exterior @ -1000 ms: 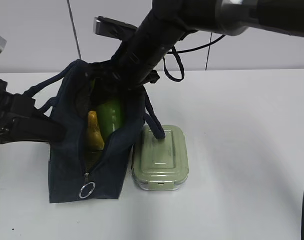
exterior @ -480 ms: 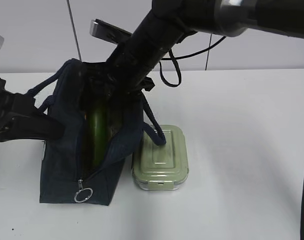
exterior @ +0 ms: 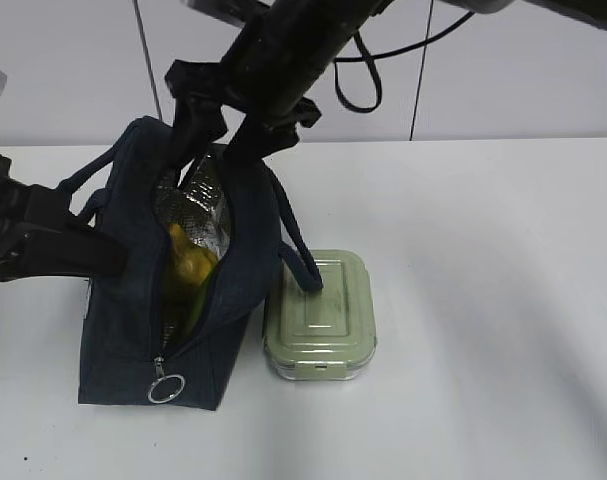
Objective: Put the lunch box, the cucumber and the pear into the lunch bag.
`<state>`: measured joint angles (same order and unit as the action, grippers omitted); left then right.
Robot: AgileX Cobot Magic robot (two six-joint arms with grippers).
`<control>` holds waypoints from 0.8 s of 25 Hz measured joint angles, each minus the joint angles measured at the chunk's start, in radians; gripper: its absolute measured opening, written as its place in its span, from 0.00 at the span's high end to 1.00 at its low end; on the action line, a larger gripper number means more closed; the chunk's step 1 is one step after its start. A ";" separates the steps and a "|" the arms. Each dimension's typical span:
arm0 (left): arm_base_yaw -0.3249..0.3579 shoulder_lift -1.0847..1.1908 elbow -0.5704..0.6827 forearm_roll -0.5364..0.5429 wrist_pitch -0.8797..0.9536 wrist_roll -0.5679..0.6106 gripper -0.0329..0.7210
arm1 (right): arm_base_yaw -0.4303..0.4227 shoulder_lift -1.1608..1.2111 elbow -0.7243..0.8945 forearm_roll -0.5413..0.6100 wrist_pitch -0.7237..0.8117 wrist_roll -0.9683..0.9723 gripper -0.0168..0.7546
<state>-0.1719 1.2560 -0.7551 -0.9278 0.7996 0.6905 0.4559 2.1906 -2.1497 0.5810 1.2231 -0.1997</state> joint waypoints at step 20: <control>0.000 0.000 0.008 0.000 0.005 0.000 0.97 | -0.178 -0.196 0.240 -0.581 0.020 0.171 0.41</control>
<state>-0.1719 1.2560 -0.7475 -0.9278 0.8043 0.6905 0.2774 1.9944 -1.9102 0.0000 1.2431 -0.0285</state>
